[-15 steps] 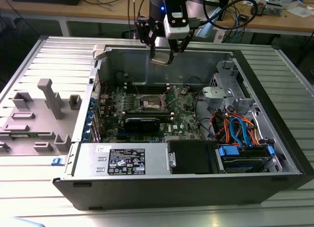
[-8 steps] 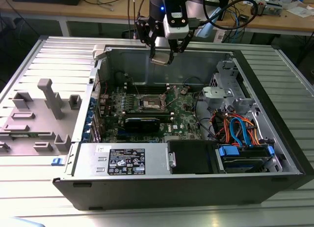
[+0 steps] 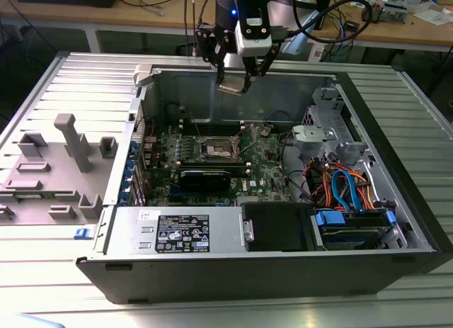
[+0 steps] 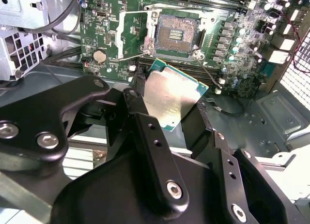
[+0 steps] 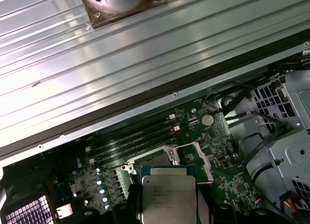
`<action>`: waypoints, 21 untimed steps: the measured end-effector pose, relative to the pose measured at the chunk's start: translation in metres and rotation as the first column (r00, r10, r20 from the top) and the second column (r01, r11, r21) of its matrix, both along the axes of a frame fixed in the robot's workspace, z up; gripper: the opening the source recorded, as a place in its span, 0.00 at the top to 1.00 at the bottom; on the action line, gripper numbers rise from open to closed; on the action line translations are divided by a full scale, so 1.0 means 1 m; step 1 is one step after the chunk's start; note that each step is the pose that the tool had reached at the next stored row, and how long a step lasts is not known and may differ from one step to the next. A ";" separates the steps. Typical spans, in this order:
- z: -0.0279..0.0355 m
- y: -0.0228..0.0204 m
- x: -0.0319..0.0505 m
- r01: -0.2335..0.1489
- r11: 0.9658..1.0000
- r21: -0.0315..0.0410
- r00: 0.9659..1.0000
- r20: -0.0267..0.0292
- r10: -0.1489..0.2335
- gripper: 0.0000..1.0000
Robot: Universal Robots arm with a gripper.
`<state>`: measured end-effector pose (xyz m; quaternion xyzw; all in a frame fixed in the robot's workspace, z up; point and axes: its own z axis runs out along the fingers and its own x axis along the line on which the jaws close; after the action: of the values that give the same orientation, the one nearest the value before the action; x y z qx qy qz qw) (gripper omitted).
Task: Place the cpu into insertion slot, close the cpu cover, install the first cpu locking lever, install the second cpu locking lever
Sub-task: 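Place the cpu into insertion slot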
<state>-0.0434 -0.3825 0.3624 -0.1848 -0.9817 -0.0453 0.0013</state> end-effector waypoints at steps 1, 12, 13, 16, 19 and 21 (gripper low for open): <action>0.0000 0.0000 0.0000 0.005 1.000 0.000 1.000 0.000 -0.005 0.45; 0.0000 0.0000 0.0000 0.024 1.000 0.000 1.000 0.000 -0.024 0.45; -0.0001 -0.0001 0.0000 0.026 1.000 0.000 1.000 0.000 -0.026 0.45; -0.0001 -0.0001 0.0000 0.033 0.999 0.000 0.999 0.000 -0.033 0.45; -0.0001 -0.0002 0.0000 0.040 0.999 0.000 0.999 0.000 -0.040 0.45; -0.0001 -0.0002 0.0000 0.045 0.999 0.000 0.999 0.000 -0.045 0.45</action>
<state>-0.0434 -0.3827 0.3623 -0.2070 -0.9773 -0.0454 0.0003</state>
